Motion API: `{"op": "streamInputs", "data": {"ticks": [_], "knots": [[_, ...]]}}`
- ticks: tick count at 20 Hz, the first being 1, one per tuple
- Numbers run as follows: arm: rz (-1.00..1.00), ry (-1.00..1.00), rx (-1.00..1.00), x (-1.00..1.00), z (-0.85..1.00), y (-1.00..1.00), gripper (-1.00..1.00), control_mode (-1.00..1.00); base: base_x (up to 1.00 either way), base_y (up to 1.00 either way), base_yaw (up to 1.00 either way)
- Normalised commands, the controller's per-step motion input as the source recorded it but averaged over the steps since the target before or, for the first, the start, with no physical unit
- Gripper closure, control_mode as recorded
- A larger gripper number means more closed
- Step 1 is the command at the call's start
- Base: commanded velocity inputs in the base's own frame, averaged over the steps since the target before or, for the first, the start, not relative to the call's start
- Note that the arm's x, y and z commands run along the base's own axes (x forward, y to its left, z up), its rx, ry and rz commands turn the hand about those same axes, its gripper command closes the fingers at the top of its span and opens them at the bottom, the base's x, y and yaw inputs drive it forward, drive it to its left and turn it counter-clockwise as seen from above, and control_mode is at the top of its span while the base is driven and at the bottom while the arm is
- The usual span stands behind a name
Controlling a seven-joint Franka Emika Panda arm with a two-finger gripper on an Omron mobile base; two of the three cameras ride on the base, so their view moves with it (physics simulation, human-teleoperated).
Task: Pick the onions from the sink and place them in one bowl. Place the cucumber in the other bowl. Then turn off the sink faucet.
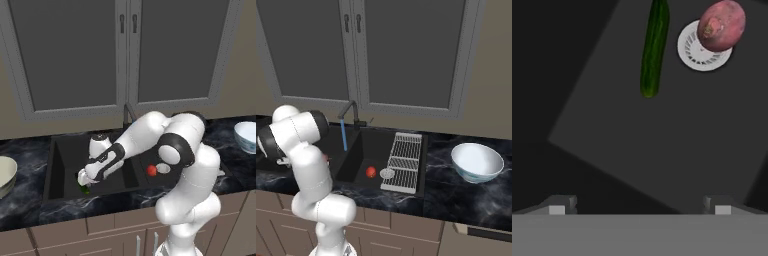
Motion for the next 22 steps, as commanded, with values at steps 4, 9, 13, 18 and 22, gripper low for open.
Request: {"op": "streamInputs", "data": {"ticks": [4, 9, 13, 18, 22], "knots": [[0.00, 0.00, -0.04, 0.35, -0.34, 0.19, -1.00, -1.00, 0.00, 0.00, 0.00], [0.00, 0.00, -0.05, 0.35, -0.29, 0.18, -1.00, -1.00, 0.00, 0.00, 0.00], [-0.02, 0.00, -0.02, 0.35, -0.21, 0.22, -1.00, -1.00, 0.00, 0.00, 0.00], [-0.01, 0.00, 0.00, 0.44, -0.24, 0.14, -1.00, -1.00, 0.00, 0.00, 0.00], [0.00, 0.00, 0.00, 0.45, -0.32, 0.05, -1.00, -1.00, 0.00, 0.00, 0.00]]}}
